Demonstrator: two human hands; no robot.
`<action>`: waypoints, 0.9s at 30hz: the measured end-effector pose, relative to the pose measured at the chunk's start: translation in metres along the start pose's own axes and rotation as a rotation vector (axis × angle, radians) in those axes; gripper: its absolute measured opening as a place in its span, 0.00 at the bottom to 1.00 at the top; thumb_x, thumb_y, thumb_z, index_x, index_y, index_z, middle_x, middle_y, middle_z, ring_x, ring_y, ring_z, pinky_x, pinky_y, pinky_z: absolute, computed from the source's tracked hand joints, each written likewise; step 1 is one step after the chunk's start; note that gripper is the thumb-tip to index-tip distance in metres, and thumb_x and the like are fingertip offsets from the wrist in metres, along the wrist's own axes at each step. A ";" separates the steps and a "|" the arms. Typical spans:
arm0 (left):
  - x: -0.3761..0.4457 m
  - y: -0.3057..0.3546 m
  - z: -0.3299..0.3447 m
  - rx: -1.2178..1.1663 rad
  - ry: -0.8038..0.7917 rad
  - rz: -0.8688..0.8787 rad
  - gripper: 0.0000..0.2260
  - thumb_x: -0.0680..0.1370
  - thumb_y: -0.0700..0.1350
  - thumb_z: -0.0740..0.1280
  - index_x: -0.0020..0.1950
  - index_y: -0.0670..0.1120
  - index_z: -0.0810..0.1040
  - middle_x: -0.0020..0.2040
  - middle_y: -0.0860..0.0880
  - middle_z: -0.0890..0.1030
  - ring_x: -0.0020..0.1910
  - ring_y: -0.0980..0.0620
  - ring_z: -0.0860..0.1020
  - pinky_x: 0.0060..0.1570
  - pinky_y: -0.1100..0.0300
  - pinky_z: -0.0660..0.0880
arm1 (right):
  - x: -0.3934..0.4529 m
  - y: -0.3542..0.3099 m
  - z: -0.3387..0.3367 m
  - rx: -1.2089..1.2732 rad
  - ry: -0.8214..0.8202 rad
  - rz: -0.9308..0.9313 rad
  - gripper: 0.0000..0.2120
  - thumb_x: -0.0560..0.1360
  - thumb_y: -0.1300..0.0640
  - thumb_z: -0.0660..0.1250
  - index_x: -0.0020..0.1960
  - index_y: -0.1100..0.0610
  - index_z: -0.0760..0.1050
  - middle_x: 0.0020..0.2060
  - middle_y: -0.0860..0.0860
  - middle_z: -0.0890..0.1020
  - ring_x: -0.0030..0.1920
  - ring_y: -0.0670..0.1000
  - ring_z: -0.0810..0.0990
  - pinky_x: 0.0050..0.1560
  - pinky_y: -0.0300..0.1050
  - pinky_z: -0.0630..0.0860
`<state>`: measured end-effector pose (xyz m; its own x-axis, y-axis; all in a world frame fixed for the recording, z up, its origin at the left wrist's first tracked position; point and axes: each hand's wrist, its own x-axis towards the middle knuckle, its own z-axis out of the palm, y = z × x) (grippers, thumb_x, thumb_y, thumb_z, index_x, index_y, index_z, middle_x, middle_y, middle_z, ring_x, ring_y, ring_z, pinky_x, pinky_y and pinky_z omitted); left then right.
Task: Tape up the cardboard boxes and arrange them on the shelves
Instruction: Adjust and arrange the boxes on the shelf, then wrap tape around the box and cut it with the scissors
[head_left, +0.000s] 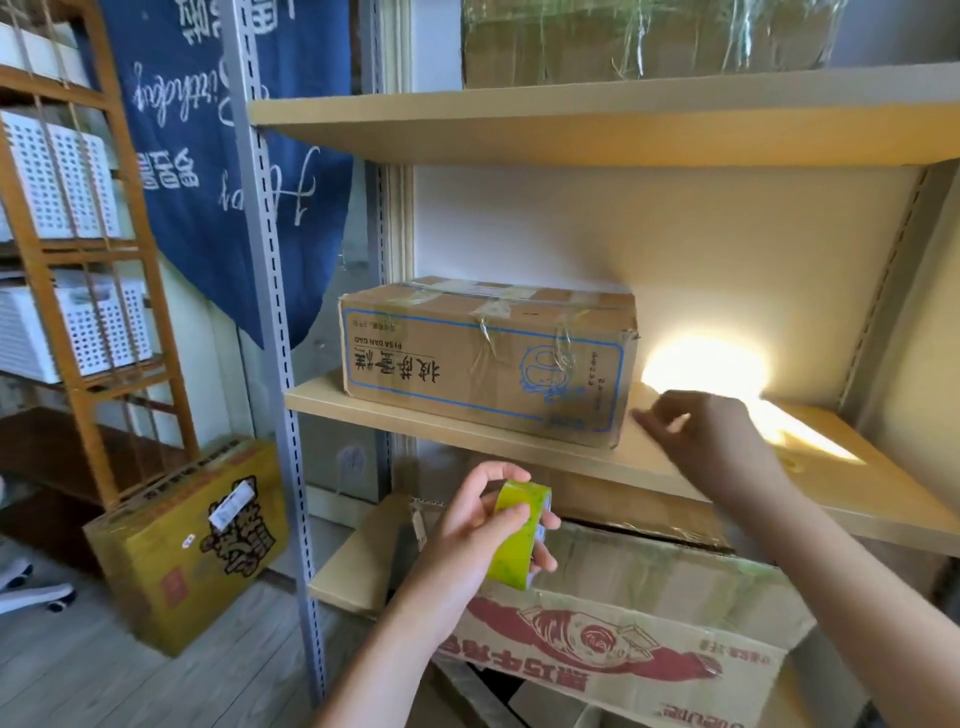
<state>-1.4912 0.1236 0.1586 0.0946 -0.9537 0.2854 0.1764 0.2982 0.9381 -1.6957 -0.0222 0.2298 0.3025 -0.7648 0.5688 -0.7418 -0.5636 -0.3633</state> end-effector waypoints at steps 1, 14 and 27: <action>0.000 0.001 -0.002 -0.002 -0.014 0.014 0.13 0.80 0.38 0.65 0.62 0.40 0.68 0.47 0.40 0.82 0.34 0.42 0.79 0.39 0.53 0.78 | -0.009 -0.026 0.006 0.212 -0.181 -0.084 0.15 0.75 0.39 0.67 0.42 0.50 0.81 0.38 0.45 0.83 0.39 0.48 0.80 0.40 0.44 0.75; -0.015 0.009 -0.090 0.094 0.291 -0.062 0.20 0.80 0.41 0.66 0.69 0.56 0.67 0.57 0.43 0.81 0.34 0.42 0.82 0.38 0.53 0.80 | -0.023 -0.159 0.131 0.329 -0.172 -0.237 0.09 0.75 0.58 0.69 0.37 0.55 0.73 0.33 0.48 0.77 0.34 0.49 0.73 0.36 0.45 0.69; 0.116 -0.005 -0.181 0.364 0.669 -0.318 0.07 0.81 0.42 0.63 0.47 0.40 0.77 0.26 0.50 0.79 0.19 0.54 0.77 0.21 0.64 0.73 | 0.086 -0.213 0.222 -0.329 -0.207 -0.362 0.32 0.44 0.56 0.84 0.46 0.60 0.77 0.43 0.56 0.78 0.48 0.59 0.76 0.45 0.50 0.76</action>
<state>-1.3035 0.0187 0.1516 0.6777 -0.7316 -0.0741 -0.0244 -0.1232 0.9921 -1.3788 -0.0372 0.1926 0.6610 -0.6037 0.4457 -0.7066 -0.7007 0.0988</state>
